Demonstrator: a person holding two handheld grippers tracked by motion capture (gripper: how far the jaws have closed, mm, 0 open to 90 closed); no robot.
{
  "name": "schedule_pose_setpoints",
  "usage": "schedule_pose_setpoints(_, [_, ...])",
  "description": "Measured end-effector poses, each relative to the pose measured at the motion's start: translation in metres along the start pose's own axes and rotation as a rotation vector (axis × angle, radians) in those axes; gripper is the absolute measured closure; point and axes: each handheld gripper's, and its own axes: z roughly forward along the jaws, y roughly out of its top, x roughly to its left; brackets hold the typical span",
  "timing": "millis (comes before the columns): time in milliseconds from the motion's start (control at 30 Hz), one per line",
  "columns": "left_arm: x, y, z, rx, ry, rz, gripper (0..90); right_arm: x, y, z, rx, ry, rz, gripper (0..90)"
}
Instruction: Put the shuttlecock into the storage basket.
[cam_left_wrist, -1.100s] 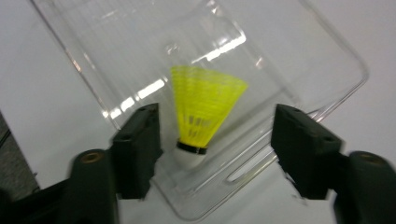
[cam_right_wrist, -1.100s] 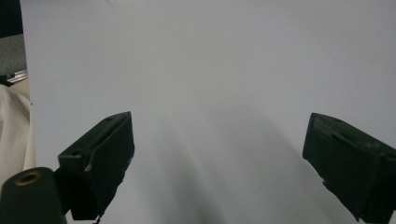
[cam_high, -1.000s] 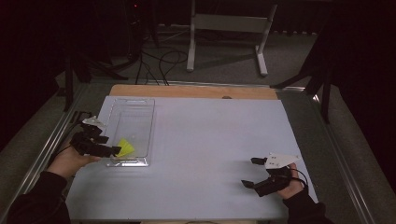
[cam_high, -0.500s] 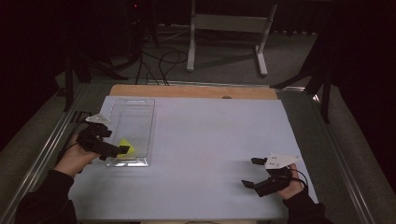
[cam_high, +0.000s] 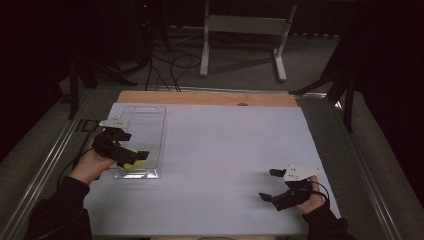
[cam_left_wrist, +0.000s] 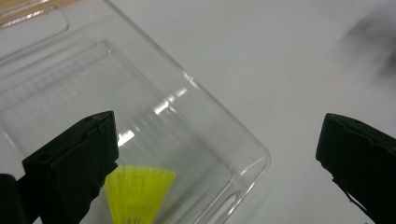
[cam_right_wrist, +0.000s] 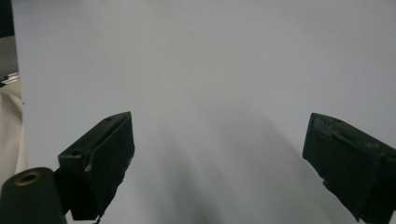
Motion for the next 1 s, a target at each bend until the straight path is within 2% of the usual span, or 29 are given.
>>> schedule_pose_setpoints(133, [-0.002, 0.005, 0.003, -0.049, -0.025, 0.004, 0.0, 0.0, 0.0, 0.001, -0.003, 0.003, 0.006, 9.2])
schedule_pose_setpoints(300, [-0.007, 0.013, 0.009, -0.051, -0.018, 0.041, 0.0, -0.002, -0.001, 0.002, -0.003, 0.0, 0.003, 9.2])
schedule_pose_setpoints(467, [-0.014, 0.019, 0.016, -0.057, -0.033, 0.08, 0.0, -0.003, -0.001, 0.003, -0.01, 0.014, 0.01, 9.2])
schedule_pose_setpoints(567, [-0.018, 0.023, 0.021, -0.054, -0.036, 0.096, 0.0, -0.003, -0.002, 0.003, -0.007, -0.002, 0.006, 9.2])
schedule_pose_setpoints(700, [-0.024, 0.028, 0.028, -0.044, -0.065, 0.118, 0.0, -0.003, -0.002, 0.003, -0.02, 0.001, -0.005, 9.2])
schedule_pose_setpoints(833, [-0.03, 0.033, 0.034, -0.06, -0.074, 0.152, 0.0, -0.003, -0.002, 0.003, -0.017, -0.004, -0.002, 9.2])
schedule_pose_setpoints(1000, [-0.039, 0.04, 0.042, -0.052, -0.099, 0.188, 0.0, -0.003, -0.002, 0.003, -0.008, -0.003, -0.001, 9.2])
